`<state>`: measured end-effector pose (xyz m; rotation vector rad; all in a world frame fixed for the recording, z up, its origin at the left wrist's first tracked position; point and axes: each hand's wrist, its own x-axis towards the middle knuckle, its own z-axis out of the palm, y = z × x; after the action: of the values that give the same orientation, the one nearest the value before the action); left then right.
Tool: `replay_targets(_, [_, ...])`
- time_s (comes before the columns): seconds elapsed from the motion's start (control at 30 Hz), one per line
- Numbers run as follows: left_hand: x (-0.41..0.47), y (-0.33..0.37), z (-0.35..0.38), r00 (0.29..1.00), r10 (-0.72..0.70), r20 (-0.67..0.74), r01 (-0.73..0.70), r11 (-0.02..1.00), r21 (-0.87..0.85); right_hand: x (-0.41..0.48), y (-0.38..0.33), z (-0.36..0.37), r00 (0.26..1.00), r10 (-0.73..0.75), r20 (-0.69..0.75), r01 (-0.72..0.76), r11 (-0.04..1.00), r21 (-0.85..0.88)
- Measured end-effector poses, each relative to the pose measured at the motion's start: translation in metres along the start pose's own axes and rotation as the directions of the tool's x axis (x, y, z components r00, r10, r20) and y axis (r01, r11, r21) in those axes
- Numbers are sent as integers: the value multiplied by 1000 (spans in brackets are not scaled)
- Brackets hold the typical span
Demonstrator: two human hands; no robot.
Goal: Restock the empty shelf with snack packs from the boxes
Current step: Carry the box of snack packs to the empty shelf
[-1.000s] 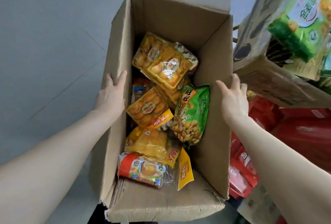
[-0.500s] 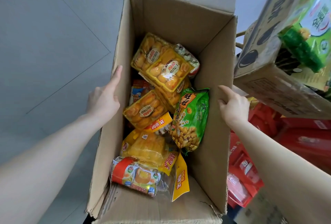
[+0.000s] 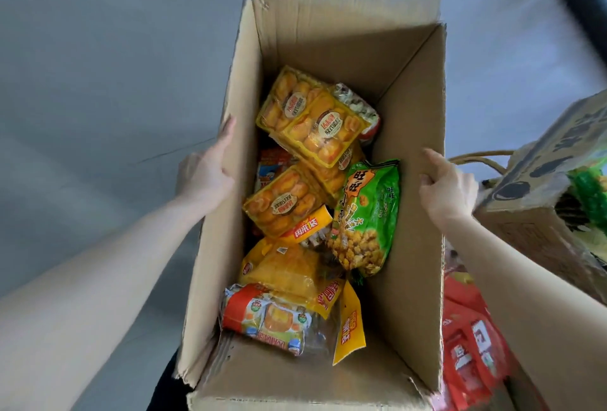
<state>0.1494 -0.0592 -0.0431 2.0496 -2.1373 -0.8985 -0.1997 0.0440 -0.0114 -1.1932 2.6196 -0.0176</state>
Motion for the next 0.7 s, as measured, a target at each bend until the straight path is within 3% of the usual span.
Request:
replay_targets(0.27, [-12, -117, -158, 971, -183, -154, 172, 982, -82, -21, -219, -63, 972, -232, 21, 232, 973, 19])
replay_targets(0.7, [52, -360, -415, 849, -452, -274, 412, 891, -192, -63, -625, -70, 863, -502, 59, 500, 865, 40])
